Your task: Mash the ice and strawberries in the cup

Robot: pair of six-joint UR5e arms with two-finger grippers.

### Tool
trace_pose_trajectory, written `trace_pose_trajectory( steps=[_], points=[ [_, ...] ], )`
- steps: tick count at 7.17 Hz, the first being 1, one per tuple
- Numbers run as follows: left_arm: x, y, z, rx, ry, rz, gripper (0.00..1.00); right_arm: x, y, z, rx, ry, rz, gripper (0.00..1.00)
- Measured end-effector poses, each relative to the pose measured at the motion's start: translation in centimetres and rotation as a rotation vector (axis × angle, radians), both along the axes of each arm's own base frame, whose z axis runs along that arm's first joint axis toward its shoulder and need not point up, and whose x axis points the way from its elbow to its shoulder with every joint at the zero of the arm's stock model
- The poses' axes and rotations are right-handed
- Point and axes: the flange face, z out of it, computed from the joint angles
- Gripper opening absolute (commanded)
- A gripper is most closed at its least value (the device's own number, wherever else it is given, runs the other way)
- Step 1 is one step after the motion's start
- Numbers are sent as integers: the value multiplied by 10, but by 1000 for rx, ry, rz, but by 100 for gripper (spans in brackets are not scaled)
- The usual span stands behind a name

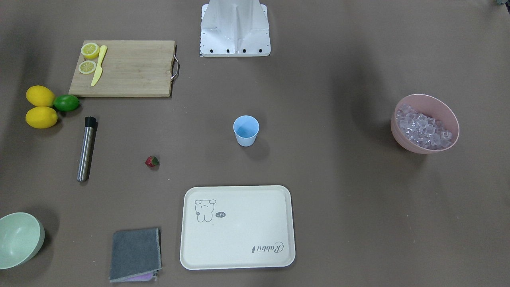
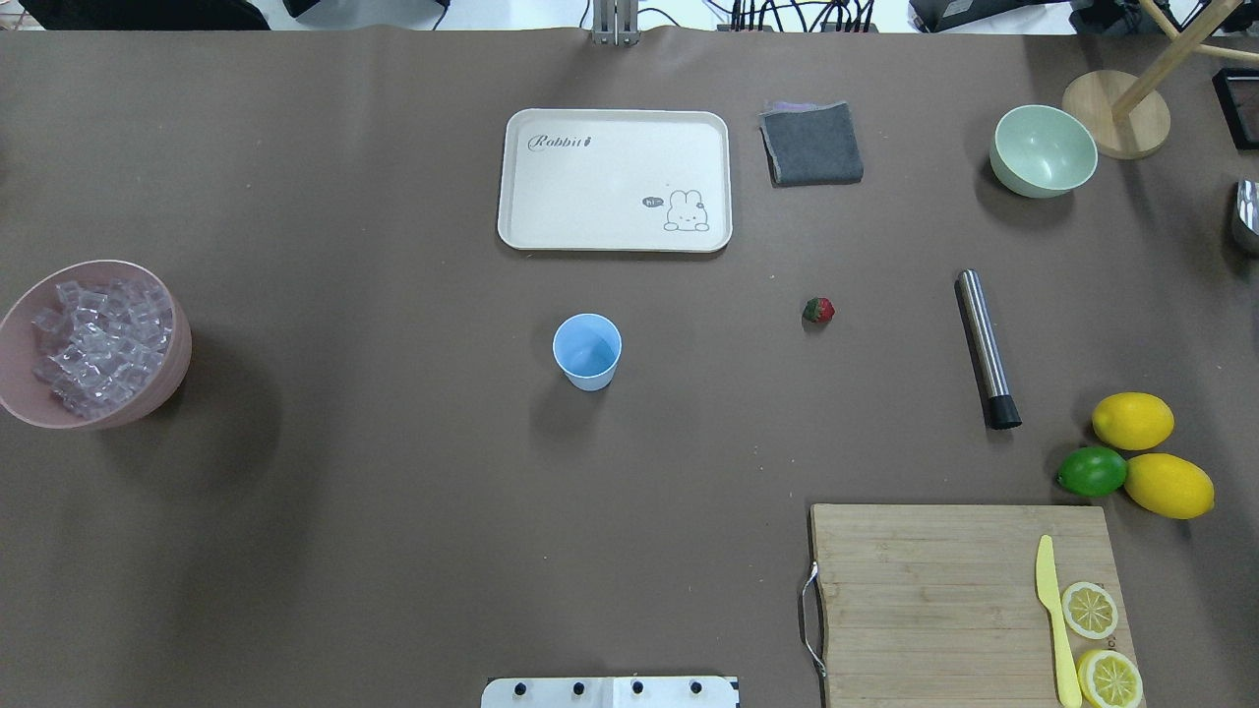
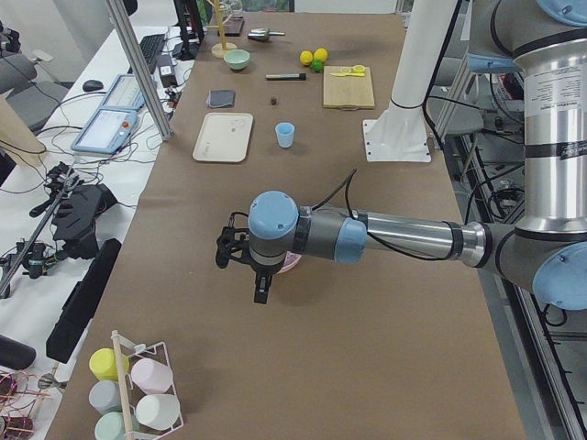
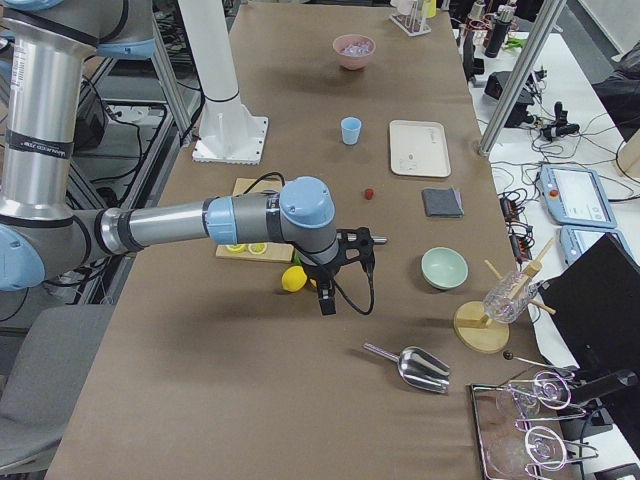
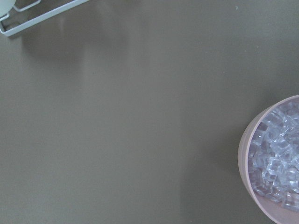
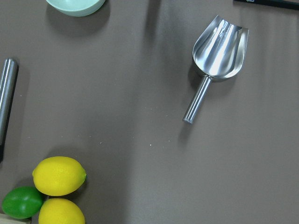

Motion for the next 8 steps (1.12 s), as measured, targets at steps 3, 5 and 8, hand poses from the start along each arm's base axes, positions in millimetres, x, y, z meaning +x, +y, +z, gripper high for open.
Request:
trace_pose_trajectory(
  steps=[3,5,8],
  points=[
    [18,-14,-44,173,74,-18,98,-2,-4,-8,12,-27,1,100],
    [65,-16,-50,148,73,-19,98,-2,-8,-14,14,-35,10,100],
    [173,-13,-55,71,35,-44,98,-2,-8,-14,15,-36,10,100]
  ],
)
